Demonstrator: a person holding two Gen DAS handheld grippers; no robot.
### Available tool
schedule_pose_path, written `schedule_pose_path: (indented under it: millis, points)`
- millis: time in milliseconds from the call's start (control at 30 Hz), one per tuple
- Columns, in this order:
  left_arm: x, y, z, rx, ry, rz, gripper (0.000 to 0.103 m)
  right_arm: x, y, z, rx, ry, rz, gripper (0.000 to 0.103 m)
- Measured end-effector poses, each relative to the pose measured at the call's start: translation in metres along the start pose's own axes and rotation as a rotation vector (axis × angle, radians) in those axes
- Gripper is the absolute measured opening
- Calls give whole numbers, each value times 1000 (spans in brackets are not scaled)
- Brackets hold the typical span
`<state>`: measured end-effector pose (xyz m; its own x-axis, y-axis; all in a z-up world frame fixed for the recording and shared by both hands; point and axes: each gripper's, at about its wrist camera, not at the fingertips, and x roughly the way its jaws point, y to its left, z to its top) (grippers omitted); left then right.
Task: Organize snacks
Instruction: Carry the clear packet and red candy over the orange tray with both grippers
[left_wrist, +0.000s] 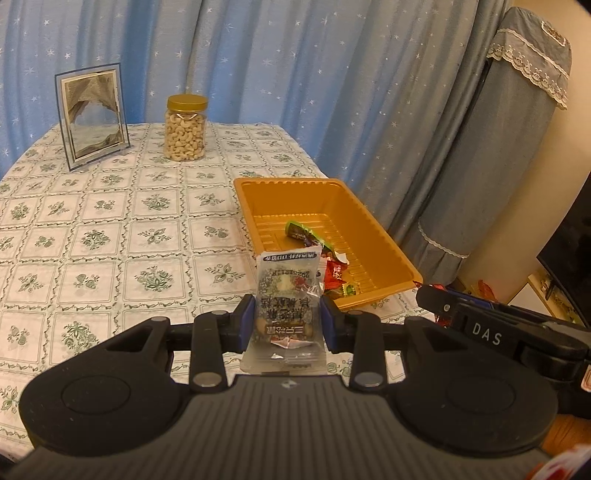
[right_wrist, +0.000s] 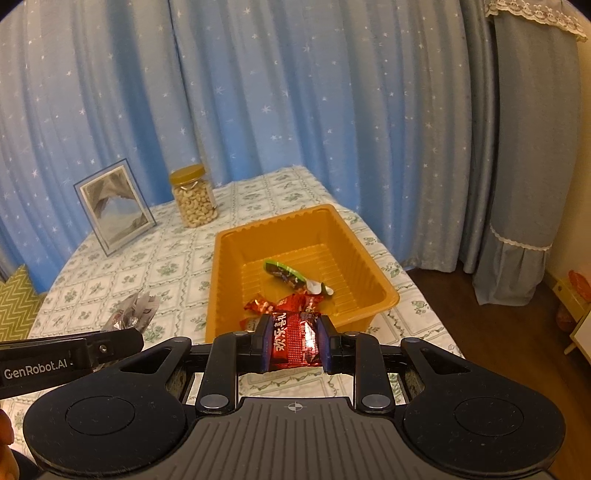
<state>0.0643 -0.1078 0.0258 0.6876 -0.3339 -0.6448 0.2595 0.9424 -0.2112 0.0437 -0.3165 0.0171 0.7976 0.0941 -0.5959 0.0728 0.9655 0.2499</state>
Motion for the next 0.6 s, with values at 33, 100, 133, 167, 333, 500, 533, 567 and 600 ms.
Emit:
schedule_pose_path:
  millis: [33,100,133,167,333,500,533,567,600]
  points:
    - [1,-1,1,1,0,-2,33,1,-1,1,0,0,-1,26]
    - [4,-2,4,5,0,-5,33,2,-2,2,3,-1,-2,26]
    - [6,-2,5,5,0,-7,33,3,-2,3,3,-2,-3,26]
    - [7,-3,6,6,0,-7,33,4,-4,4,4,-2,-3,26]
    - [16,-5,10,10,3,-13,33,10,-6,8,7,-4,-10,26]
    - [25,-8,15,11,10,-20,33,17,-12,13,11,-3,-17,26]
    - [27,-8,16,11,12,-22,33,19,-13,14,12,-3,-19,26]
    - [29,-8,17,11,13,-23,33,20,-14,15,14,-3,-20,26]
    - [31,-9,18,12,14,-24,33,21,-15,15,15,-3,-21,26]
